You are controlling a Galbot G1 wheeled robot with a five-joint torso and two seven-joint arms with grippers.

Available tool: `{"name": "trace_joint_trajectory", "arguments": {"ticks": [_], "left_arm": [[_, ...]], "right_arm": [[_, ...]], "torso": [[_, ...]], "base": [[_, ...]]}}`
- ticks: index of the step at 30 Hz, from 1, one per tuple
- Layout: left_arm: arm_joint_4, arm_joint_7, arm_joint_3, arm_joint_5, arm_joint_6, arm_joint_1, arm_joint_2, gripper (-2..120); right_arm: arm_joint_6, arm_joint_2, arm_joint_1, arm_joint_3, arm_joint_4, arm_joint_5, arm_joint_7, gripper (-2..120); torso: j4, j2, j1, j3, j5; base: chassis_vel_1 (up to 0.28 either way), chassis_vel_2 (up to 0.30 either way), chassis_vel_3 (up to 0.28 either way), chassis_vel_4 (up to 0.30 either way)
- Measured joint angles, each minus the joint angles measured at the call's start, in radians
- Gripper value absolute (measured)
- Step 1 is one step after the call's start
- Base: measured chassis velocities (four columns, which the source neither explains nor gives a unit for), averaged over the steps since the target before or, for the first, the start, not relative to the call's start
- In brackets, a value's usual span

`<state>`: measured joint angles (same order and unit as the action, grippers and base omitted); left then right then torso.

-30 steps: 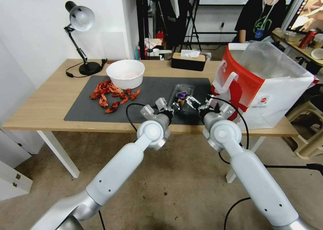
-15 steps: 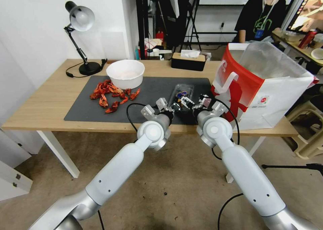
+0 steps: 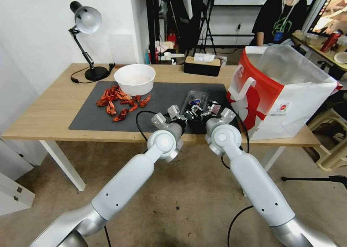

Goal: Close the takeout container lid, then place the container into the takeout bag.

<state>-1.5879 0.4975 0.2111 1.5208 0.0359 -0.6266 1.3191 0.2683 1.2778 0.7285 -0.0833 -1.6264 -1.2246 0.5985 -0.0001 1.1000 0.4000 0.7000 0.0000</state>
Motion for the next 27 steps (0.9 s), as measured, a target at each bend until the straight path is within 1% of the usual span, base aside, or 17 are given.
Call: {"name": "trace_joint_trajectory", "arguments": {"ticks": [2,3,5,6,7,8,14,22,25,26,27], "left_arm": [[0.0,-0.005,0.0,-0.004,-0.002,-0.002,-0.003,0],[0.0,-0.005,0.0,-0.004,-0.002,-0.002,-0.003,0],[-0.001,-0.012,0.001,-0.008,-0.007,-0.003,-0.005,0],[-0.001,-0.012,0.001,-0.008,-0.007,-0.003,-0.005,0],[-0.001,-0.014,0.002,-0.012,-0.009,-0.003,-0.006,0],[-0.001,-0.014,0.002,-0.013,-0.009,-0.003,-0.006,0],[-0.001,-0.019,0.006,-0.033,-0.014,-0.002,-0.008,0],[-0.017,-0.04,0.005,-0.107,-0.029,-0.003,-0.03,0],[-0.048,-0.065,-0.003,-0.198,-0.039,-0.015,-0.058,0],[-0.048,-0.065,-0.003,-0.198,-0.039,-0.015,-0.058,0],[-0.062,-0.079,-0.007,-0.25,-0.043,-0.027,-0.072,1]], "right_arm": [[-0.001,0.003,0.001,0.001,0.0,0.004,-0.002,21],[-0.001,0.003,0.001,0.001,0.0,0.004,-0.002,21],[0.0,0.001,0.003,0.002,0.0,0.006,-0.005,10],[0.0,0.001,0.003,0.002,0.0,0.006,-0.005,10],[0.0,-0.001,0.004,0.002,0.0,0.007,-0.006,3],[-0.001,-0.003,0.005,0.002,0.0,0.008,-0.007,1],[-0.001,-0.011,0.01,0.001,-0.008,0.009,-0.007,0],[-0.001,-0.021,0.016,-0.003,-0.016,0.015,-0.007,0],[-0.001,-0.021,0.018,-0.004,-0.018,0.02,-0.007,0],[-0.001,-0.021,0.018,-0.004,-0.018,0.02,-0.007,0],[-0.001,-0.021,0.019,-0.004,-0.019,0.023,-0.007,0]], "torso": [[0.0001,0.0,0.0,0.0,-0.0001],[0.0001,0.0,0.0,0.0,-0.0001],[0.0001,0.0,0.0,0.0,-0.0001],[0.0001,0.0,0.0,0.0,-0.0001],[0.0002,0.0,0.0,0.0,0.0],[0.0003,0.0,0.0,0.0,0.0001],[0.0001,0.0,0.0,0.0,0.0],[0.0,0.0,0.0,0.0,-0.0001],[0.0,0.0,0.0,0.0,0.0],[0.0,0.0,0.0,0.0,0.0],[0.0001,0.0,0.0,0.0,-0.0002]], "base": [[0.0,0.0,0.0,0.0],[0.0,0.0,0.0,0.0],[0.0,0.0,0.0,0.0],[0.0,0.0,0.0,0.0],[0.0,0.0,0.0,0.0],[0.0,0.0,0.0,0.0],[0.0,0.0,0.0,0.0],[0.0,0.0,0.0,0.0],[0.0,0.0,0.0,0.0],[0.0,0.0,0.0,0.0],[0.0,0.0,0.0,0.0]]}}
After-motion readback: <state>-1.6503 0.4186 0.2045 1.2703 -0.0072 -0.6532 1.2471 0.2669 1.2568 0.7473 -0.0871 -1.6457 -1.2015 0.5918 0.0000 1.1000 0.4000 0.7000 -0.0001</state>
